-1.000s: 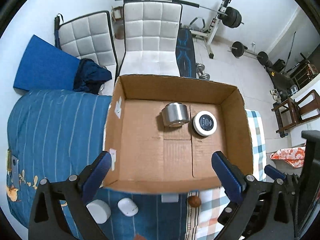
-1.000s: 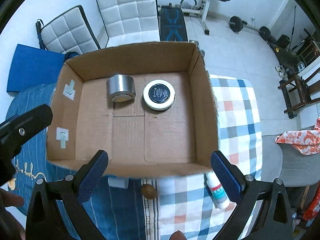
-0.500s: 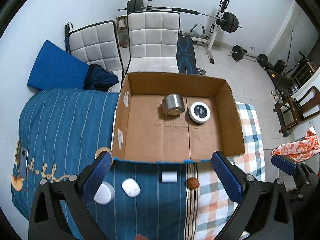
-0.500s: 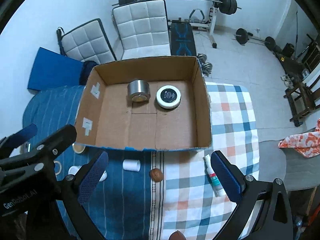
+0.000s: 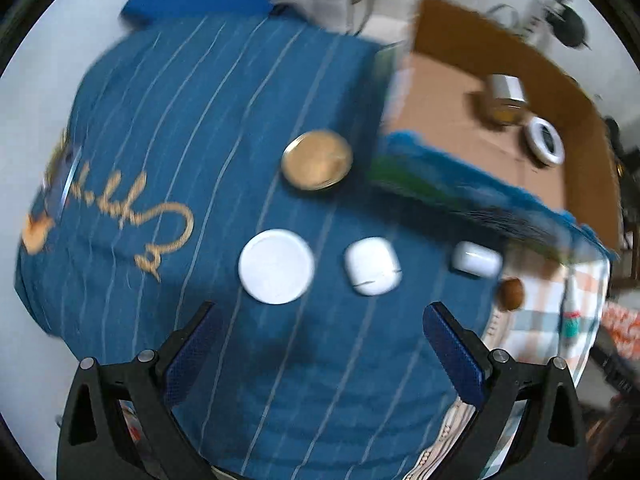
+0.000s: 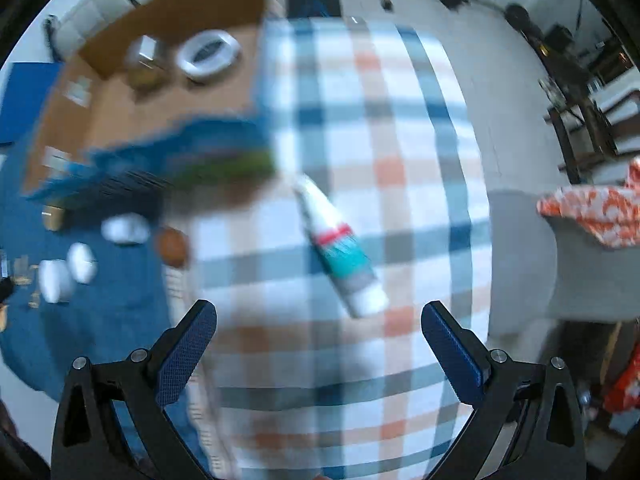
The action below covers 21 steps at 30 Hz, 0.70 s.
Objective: Organize rigid objects
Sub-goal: 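Grasp the white round container with the left tool while the right tool grasps the spray bottle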
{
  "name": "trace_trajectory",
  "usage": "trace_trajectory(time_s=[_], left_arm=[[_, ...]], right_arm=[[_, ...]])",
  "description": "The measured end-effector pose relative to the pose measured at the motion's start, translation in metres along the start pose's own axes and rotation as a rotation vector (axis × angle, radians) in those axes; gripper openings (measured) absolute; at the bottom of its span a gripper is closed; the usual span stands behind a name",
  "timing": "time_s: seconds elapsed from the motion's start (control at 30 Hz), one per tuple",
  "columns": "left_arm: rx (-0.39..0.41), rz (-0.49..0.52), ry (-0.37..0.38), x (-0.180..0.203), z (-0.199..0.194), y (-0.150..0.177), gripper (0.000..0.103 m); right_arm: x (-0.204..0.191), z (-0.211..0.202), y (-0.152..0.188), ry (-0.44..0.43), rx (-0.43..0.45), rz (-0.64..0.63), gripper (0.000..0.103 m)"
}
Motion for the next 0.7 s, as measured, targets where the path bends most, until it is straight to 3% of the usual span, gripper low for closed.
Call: trace_trajectory(time_s=[0.13, 0.37, 0.47, 0.63, 0.7], left_arm=[[-0.063, -0.061, -0.022, -0.022, 0.036, 0.004, 0.103], [-0.173, -0.002, -0.072, -0.021, 0.094, 0.014, 0.103], [-0.215, 0.004, -0.062, -0.016, 0.108, 0.023, 0.103], [-0.239, -0.004, -0.040, -0.012, 0.121, 0.032, 0.102], [-0.229, 0.004, -0.044, -0.010, 0.122, 0.033, 0.089]], right_arm=[[0.021, 0.046, 0.021, 0.053, -0.072, 0.013, 0.103], [0.022, 0.087, 0.032, 0.070, -0.123, 0.021, 0.096], [0.019, 0.097, 0.031, 0.065, -0.132, 0.029, 0.083], [0.016, 0.101, 0.029, 0.022, -0.130, 0.088, 0.040], [0.013, 0.099, 0.033, 0.023, -0.142, 0.079, 0.038]])
Point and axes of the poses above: each gripper's, at about its wrist camera, not at the fingertips, and z roughly the way its jaws point, x to its right, y to its underside, the point moved 7 cm from there along z, roughly the way its jaws point, and after that the axes turned 15 degrees about x, right-handed, at the moved point
